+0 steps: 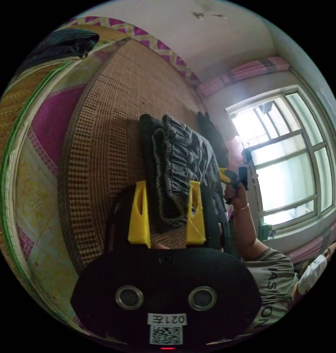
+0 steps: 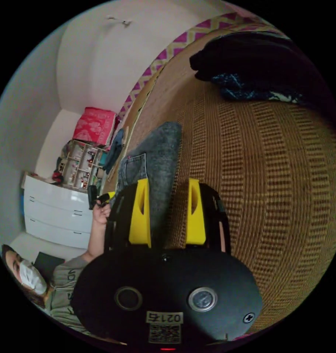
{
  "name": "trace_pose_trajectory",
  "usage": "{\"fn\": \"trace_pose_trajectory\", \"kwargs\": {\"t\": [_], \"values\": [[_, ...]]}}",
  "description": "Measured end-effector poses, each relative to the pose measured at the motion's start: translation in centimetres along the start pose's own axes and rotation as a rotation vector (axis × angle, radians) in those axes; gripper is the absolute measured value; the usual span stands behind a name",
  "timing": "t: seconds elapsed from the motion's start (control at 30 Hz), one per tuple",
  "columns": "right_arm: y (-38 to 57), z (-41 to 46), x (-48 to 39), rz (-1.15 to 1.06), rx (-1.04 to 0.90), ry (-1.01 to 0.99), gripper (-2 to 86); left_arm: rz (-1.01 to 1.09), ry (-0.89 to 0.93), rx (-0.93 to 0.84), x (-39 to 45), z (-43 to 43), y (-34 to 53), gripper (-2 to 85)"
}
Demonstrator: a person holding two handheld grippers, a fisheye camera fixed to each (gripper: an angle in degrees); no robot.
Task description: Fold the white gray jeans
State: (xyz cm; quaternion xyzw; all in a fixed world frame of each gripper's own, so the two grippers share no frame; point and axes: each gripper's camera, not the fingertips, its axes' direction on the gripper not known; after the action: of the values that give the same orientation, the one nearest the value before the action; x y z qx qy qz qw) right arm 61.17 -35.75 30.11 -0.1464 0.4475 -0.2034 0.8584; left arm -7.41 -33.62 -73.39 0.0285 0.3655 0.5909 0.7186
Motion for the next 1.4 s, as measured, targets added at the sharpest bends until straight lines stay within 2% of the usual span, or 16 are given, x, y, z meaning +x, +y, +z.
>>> {"fn": "trace_pose_trajectory", "kwargs": {"t": [0.1, 0.2, 0.27, 0.37, 0.5, 0.7, 0.77, 0.83, 0.93, 1.0, 1.17, 1.23, 1.4], "values": [[-2.5, 3.0, 2.1, 0.04, -0.101, -0.135, 7.9, -0.024, 0.016, -0.033, -0.8, 0.7, -0.8, 7.9], [-3.5, 3.2, 4.4, 0.094, -0.094, -0.253, 4.6, -0.076, 0.106, 0.017, -2.3, 0.0, -0.3, 5.5], [-3.9, 2.6, 3.3, 0.06, -0.088, -0.233, 3.8, -0.063, 0.114, 0.051, -2.0, -0.8, 0.2, 4.9], [-5.4, 1.5, -2.9, -0.121, -0.093, -0.142, 2.9, -0.001, 0.122, 0.104, -0.3, -3.7, 0.7, 4.6], [-10.1, 3.6, -13.7, -0.332, -0.082, -0.094, 2.4, 0.069, 0.109, 0.269, 0.7, -12.7, 0.6, 4.5], [-21.9, 15.4, -30.4, -0.517, -0.116, -0.161, 3.5, 0.055, -0.081, 0.524, 0.4, -27.3, -2.5, 5.0], [-25.0, 19.3, -35.2, -0.549, -0.087, -0.128, 4.6, 0.04, -0.14, 0.568, -0.2, -30.0, -4.4, 5.8], [-27.9, 24.2, -40.2, -0.587, -0.032, -0.024, 6.4, -0.072, -0.188, 0.631, -3.1, -32.2, -6.7, 8.2], [-29.1, 29.8, -42.3, -0.603, -0.048, 0.183, 7.4, -0.287, -0.279, 0.649, -7.6, -32.7, -7.3, 8.7], [-28.4, 31.6, -41.8, -0.623, -0.09, 0.212, 7.6, -0.357, -0.361, 0.648, -8.3, -32.5, -6.4, 7.5], [-23.7, 31.6, -37.7, -0.673, -0.173, 0.193, 7.3, -0.232, -0.616, 0.639, -2.5, -29.4, -3.9, 4.6], [-20.1, 29.6, -35.5, -0.71, -0.186, 0.186, 7.2, -0.143, -0.751, 0.622, 2.7, -26.1, -2.9, 1.3], [-10.8, 22.0, -31.1, -0.804, -0.091, 0.257, 7.2, 0.085, -0.924, 0.711, 13.4, -17.1, 0.5, -0.3]]}}
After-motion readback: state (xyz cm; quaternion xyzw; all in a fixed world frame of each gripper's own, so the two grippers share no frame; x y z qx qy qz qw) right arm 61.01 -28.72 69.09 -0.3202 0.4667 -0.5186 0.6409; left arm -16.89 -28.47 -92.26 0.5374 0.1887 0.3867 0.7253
